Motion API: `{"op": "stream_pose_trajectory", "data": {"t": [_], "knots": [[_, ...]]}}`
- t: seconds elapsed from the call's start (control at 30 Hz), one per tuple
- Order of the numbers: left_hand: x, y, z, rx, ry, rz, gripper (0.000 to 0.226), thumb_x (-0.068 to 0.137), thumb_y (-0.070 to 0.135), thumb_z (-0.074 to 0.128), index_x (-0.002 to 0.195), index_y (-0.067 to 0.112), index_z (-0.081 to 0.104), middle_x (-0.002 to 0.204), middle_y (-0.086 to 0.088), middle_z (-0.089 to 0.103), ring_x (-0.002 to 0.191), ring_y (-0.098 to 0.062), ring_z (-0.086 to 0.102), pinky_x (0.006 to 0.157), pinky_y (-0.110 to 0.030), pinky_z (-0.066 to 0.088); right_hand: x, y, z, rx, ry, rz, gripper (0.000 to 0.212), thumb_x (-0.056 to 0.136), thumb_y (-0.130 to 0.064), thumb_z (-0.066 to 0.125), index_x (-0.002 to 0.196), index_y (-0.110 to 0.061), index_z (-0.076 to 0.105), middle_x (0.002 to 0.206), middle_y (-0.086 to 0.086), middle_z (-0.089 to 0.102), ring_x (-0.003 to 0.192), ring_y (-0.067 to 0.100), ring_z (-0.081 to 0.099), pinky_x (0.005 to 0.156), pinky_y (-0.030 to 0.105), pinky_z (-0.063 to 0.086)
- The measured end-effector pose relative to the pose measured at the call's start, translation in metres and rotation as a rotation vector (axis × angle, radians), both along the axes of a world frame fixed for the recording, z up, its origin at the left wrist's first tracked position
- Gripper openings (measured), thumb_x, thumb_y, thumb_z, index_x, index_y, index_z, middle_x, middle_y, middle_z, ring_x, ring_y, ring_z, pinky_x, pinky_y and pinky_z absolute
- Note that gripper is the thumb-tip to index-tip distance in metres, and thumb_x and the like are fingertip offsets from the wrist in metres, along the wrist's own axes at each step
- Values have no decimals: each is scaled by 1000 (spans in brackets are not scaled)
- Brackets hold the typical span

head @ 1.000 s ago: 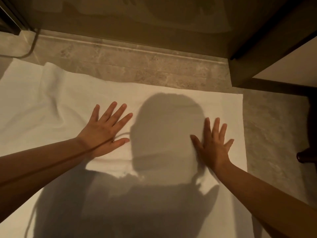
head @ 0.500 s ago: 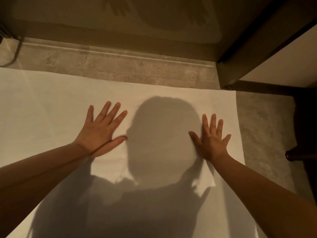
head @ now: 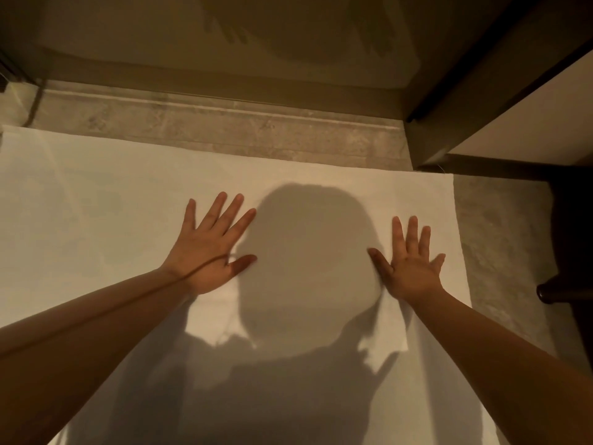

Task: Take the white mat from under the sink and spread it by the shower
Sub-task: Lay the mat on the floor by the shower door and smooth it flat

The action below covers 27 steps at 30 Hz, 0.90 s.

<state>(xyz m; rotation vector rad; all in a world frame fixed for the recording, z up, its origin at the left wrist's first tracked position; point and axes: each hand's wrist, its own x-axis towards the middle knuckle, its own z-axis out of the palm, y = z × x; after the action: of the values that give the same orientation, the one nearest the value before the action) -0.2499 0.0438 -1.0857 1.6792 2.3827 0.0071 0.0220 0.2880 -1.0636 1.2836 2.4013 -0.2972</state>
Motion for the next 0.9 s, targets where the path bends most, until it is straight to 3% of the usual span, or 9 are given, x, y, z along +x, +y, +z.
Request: {"op": "stream_pose_trajectory", "data": {"t": [0.2,0.37,0.53,0.77,0.9], "knots": [[-4,-11,5,30,-10,11,77,89,66,10,150,20,11,158,-5,4,146,-26,1,112,-60,5,-25,-34,7,43,162,46,82,84,-73,13,147,-28,-14,156,4,-20,140,24,-24,112,55,-7],[-15,-46,5,5,6,-84,75,89,65,20,150,21,16,159,-5,10,146,-27,5,112,-61,9,-56,-76,-5,54,158,121,78,86,-71,12,147,-31,-13,156,4,-18,140,27,-23,108,62,-6],[-27,-87,10,-55,6,56,76,88,67,11,150,22,16,158,-7,11,145,-29,7,111,-62,11,-61,-67,-9,49,138,130,78,84,-74,12,145,-35,-16,156,4,-20,139,28,-25,107,65,-7],[-28,-123,11,-84,3,230,76,90,64,12,150,20,0,158,-5,-6,145,-26,-8,112,-61,4,-65,-88,-3,47,191,93,77,87,-70,16,147,-30,-12,157,5,-17,141,27,-22,110,62,-3],[-22,-154,12,-114,3,141,78,89,67,16,151,21,2,159,-8,1,145,-30,0,109,-65,13,-57,-129,-6,49,181,327,78,86,-71,11,147,-31,-15,156,4,-19,141,26,-21,110,59,-1]]}}
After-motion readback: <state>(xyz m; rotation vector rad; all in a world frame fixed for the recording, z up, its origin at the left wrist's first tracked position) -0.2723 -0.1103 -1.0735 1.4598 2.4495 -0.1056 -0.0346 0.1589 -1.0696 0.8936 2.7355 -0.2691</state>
